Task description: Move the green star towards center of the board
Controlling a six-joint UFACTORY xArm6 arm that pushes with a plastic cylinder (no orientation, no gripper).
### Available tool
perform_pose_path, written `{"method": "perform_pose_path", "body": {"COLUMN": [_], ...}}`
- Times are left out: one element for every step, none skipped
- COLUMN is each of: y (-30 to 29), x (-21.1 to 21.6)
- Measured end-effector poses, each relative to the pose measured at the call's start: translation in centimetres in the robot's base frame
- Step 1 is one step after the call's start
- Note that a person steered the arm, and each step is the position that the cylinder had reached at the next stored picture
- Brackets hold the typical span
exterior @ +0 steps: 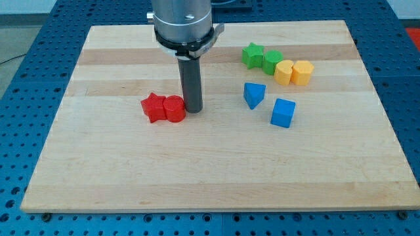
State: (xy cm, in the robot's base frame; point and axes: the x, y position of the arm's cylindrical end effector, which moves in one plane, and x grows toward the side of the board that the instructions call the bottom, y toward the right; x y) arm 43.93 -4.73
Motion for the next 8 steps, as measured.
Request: {"method": "perform_pose_path", "body": {"y": [-0.3, -1.2, -1.5, 2.6, 14.5, 21.9, 21.3, 17.3], "x": [-2.4, -4.1, -11.0, -19.3, -21.1, -19.2, -15.6, -14.3]}}
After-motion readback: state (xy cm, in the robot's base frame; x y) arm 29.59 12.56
